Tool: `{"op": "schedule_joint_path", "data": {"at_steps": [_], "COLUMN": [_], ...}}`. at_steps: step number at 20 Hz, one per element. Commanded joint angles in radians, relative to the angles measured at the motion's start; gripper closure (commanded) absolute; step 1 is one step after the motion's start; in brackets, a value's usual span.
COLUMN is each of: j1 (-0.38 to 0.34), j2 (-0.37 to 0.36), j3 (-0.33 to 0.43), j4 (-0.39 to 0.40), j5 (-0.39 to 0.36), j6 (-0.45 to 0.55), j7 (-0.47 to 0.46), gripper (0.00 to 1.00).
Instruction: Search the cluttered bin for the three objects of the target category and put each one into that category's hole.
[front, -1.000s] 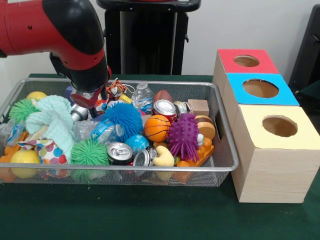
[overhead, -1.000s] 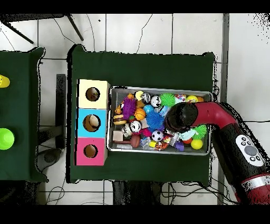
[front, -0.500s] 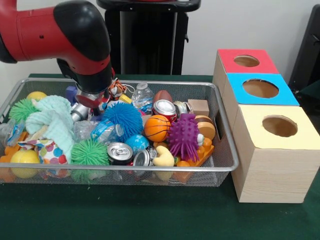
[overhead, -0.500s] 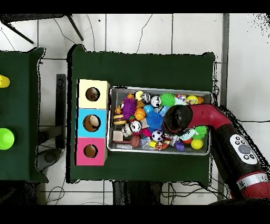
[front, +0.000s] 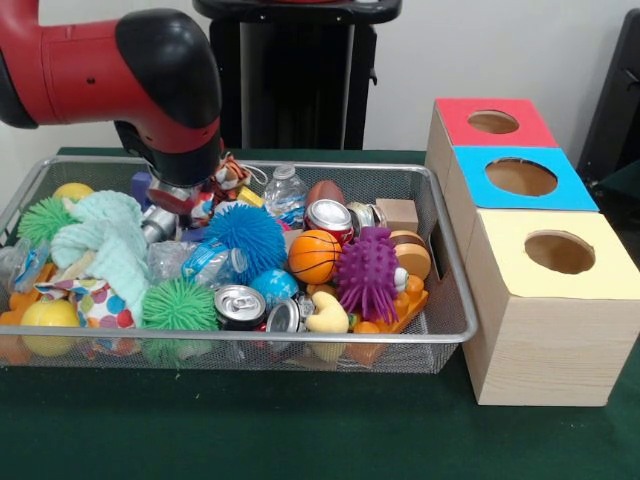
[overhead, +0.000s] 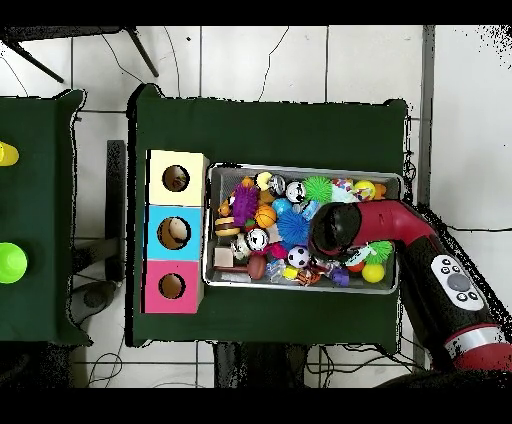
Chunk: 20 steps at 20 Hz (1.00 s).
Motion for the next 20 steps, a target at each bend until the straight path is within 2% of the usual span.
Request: {"op": "schedule_joint_path", "data": {"at_steps": [1, 9, 20], "j1": [0.003, -0.006, -0.048], "j2": [0.046, 0.068, 0.105], "j3": [-0.074, -0.061, -0.014], "j4": [-0.071, -0.055, -0.003], "j5": [-0.111, -0.111, -0.042], "j6": [0.057, 0.011, -0.016], "j7": [-0.207, -0.211, -0.231], "gripper": [0.00, 0.00, 0.00]}}
